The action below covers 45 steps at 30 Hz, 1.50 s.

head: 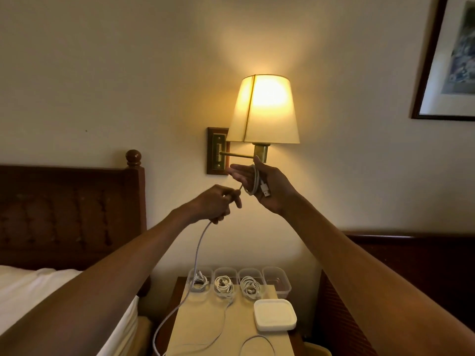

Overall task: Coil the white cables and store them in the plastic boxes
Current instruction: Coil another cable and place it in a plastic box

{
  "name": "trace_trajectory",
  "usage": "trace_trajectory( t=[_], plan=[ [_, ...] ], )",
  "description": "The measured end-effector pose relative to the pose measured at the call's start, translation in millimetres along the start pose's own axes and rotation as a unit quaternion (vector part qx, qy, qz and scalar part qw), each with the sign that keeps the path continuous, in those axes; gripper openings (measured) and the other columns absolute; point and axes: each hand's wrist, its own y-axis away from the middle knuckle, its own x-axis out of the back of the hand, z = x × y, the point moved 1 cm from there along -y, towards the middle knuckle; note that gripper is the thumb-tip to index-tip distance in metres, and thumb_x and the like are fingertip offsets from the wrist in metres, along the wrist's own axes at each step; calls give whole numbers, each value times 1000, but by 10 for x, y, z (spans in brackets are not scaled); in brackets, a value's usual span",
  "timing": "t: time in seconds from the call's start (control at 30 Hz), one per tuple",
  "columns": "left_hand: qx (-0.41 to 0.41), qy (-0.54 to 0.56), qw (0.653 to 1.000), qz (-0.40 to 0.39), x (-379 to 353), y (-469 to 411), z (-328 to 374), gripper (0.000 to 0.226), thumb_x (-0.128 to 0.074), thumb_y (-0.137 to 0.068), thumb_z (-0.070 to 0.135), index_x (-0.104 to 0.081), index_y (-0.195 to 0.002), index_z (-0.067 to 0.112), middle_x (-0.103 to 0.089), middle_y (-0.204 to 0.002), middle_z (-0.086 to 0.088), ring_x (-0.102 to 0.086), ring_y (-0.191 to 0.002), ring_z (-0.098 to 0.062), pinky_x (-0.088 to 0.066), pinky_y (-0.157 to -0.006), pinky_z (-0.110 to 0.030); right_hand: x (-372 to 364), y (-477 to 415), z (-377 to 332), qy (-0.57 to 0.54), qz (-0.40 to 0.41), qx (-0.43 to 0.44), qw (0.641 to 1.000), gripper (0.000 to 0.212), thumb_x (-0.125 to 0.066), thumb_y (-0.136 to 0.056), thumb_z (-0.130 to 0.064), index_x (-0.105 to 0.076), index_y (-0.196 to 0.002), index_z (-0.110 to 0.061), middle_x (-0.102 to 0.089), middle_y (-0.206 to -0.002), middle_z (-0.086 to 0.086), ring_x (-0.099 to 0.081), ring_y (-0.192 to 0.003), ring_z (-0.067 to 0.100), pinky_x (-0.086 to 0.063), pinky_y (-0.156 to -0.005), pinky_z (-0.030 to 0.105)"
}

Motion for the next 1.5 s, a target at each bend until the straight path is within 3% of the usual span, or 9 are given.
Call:
trace_trajectory(
  t=[0.1,0.4,0.57,0.7,0.8,0.87,1.0,1.37,1.5],
  plan=[
    [17,20,997,-67,-137,105,87,30,-35,-108,24,-63,-114,14,-59,-73,-10,-61,-61,-21,-54,-57,-30,33,-52,45,13,31,27,999,52,-31,-105,-35,-46,-135,4,-56,-135,22,-60,-120,32,-56,-89,30],
    [31,-104,986,-126,2,259,377,25,-49,-102,14,-57,-124,3,-64,-86,-11,-68,-65,-17,-60,-68,-30,56,-259,152,121,168,54,977,48,-38,-104,-28,-35,-142,2,-36,-151,21,-42,-135,39,-39,-107,43],
    [22,-94,987,-129,134,324,356,25,-58,-98,12,-58,-122,7,-68,-106,-17,-73,-91,-23,-59,-87,-40,27,-301,185,237,204,76,947,42,-39,-104,-30,-44,-130,3,-47,-139,21,-50,-127,35,-42,-103,39],
    [42,-32,990,-129,156,366,277,23,-58,-97,10,-60,-119,14,-62,-93,-14,-62,-75,-21,-57,-68,-30,-3,-292,162,289,213,93,929,29,-38,-105,-31,-52,-107,-5,-56,-118,25,-55,-118,38,-44,-103,43],
    [-19,-62,995,-79,174,337,323,15,-58,-98,17,-68,-109,13,-61,-85,-8,-53,-71,-17,-46,-61,-28,-12,-249,163,415,223,120,874,26,-36,-105,-26,-49,-96,-6,-55,-86,21,-57,-80,30,-49,-78,36],
    [-71,-66,994,-45,250,320,417,14,-61,-96,21,-71,-101,12,-61,-79,-4,-51,-69,-16,-41,-59,-28,118,-208,139,474,230,108,843,30,-35,-105,-25,-51,-103,0,-58,-87,20,-59,-80,30,-47,-74,40],
    [-101,-125,986,-33,472,291,603,19,-62,-96,25,-75,-102,13,-59,-75,2,-47,-66,-12,-36,-53,-23,452,-63,77,384,179,-6,906,47,-34,-106,-29,-50,-123,12,-56,-126,32,-63,-106,41,-48,-98,47],
    [-163,-116,968,154,434,-58,459,23,-72,-87,32,-77,-99,13,-71,-88,-2,-64,-85,-17,-51,-74,-35,145,159,168,187,-49,-130,973,83,-10,-101,-57,-65,-102,7,-71,-92,17,-54,-50,13,-40,-48,17],
    [-152,-56,973,166,311,-60,214,21,-68,-90,29,-76,-95,11,-69,-79,-3,-62,-74,-20,-50,-64,-34,90,155,70,109,-61,-79,989,55,-21,-107,-35,-61,-104,3,-69,-82,11,-50,-44,10,-40,-46,14]
  ],
)
